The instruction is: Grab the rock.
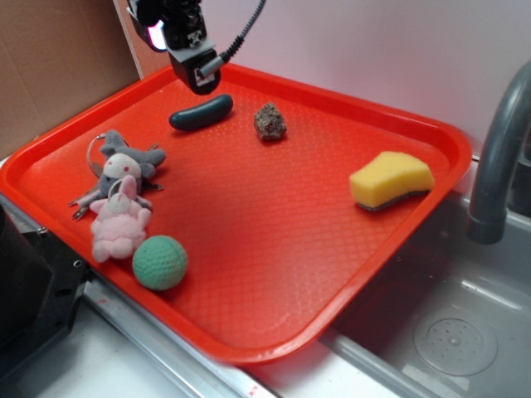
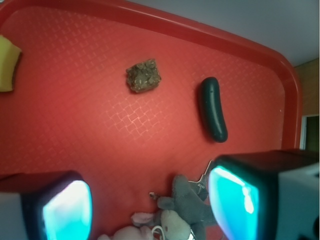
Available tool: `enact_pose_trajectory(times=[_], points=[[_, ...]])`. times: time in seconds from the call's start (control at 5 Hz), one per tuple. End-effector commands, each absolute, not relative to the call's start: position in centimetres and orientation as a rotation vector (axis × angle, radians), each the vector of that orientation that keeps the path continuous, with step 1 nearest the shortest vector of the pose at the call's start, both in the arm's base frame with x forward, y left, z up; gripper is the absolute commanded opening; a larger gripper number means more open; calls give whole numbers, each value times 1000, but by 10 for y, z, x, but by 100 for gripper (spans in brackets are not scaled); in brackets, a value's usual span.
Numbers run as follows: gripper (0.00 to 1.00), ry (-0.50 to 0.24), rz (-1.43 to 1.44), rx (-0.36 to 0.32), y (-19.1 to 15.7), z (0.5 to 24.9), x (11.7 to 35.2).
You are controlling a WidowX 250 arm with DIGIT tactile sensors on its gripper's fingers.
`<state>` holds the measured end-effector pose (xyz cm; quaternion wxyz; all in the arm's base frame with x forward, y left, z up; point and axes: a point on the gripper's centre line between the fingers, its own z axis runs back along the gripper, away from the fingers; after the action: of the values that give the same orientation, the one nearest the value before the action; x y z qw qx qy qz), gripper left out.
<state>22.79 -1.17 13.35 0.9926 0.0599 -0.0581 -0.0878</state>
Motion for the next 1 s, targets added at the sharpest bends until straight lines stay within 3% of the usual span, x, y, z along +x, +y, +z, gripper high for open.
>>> enact_pose_trajectory(times=[0.0,0.4,0.6,0.8], points=[[100,-127,-274,70,-4,62,298],[100,-106,-278,95,4,36,311],[0,-94,-270,98,3,25,319],[0,-104,-260,75,2,35,312]])
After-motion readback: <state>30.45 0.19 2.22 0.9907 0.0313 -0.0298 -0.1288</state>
